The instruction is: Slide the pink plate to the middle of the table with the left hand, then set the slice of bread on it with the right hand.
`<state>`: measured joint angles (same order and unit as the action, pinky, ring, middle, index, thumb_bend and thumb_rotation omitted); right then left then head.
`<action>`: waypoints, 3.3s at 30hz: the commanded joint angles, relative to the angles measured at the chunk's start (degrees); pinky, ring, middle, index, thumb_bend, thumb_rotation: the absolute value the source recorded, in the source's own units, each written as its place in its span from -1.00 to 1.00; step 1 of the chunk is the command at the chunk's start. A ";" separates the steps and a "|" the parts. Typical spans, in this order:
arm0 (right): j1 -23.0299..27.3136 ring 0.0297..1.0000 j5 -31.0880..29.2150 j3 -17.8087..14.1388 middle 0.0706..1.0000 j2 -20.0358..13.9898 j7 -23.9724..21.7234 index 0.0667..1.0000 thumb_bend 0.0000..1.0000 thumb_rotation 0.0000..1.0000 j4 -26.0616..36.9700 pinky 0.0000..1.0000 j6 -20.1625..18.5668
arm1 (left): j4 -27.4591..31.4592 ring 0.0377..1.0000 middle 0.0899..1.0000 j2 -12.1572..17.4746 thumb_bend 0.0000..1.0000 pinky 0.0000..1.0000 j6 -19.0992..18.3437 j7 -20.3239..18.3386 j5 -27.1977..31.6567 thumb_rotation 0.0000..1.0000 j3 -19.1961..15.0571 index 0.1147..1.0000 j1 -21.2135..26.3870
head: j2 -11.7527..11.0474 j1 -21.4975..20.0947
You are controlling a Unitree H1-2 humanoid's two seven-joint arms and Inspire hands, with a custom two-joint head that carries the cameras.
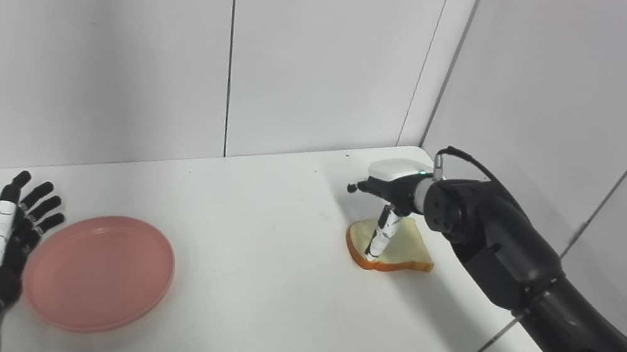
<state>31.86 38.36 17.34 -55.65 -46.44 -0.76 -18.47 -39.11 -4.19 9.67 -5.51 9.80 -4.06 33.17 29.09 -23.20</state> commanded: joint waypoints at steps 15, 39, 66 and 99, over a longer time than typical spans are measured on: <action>3.84 0.94 3.37 0.48 0.93 -3.06 -3.39 0.82 1.00 -0.47 -1.63 0.90 2.24 | 0.11 0.70 0.73 -0.04 0.72 0.60 -3.18 0.21 -0.40 0.60 0.54 0.85 -1.05 | 0.06 0.14; 0.56 0.95 3.16 -0.23 0.91 -1.85 3.12 0.82 1.00 -0.44 -8.24 0.94 8.21 | 0.57 0.72 0.74 0.17 0.76 0.62 -3.95 0.59 -0.74 0.60 0.67 0.86 -1.02 | 0.47 0.61; -3.91 0.69 -1.01 -2.09 0.74 1.22 18.82 0.68 1.00 -0.65 -19.44 0.42 16.80 | 1.10 0.70 0.74 0.44 0.75 0.57 -4.46 0.12 -1.33 0.61 0.87 0.86 -1.45 | 1.28 1.20; -4.01 -0.09 0.70 -0.13 -0.14 0.03 13.11 -0.05 0.06 -1.00 -13.34 -0.17 13.73 | 2.29 0.70 0.73 -0.02 0.70 0.55 -5.87 0.23 -1.21 0.58 0.77 0.86 -1.88 | 1.91 1.46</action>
<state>28.48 39.30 17.22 -54.18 -30.95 -15.62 -4.23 -36.05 -4.20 6.14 -5.59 8.74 -3.54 32.11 30.94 -21.80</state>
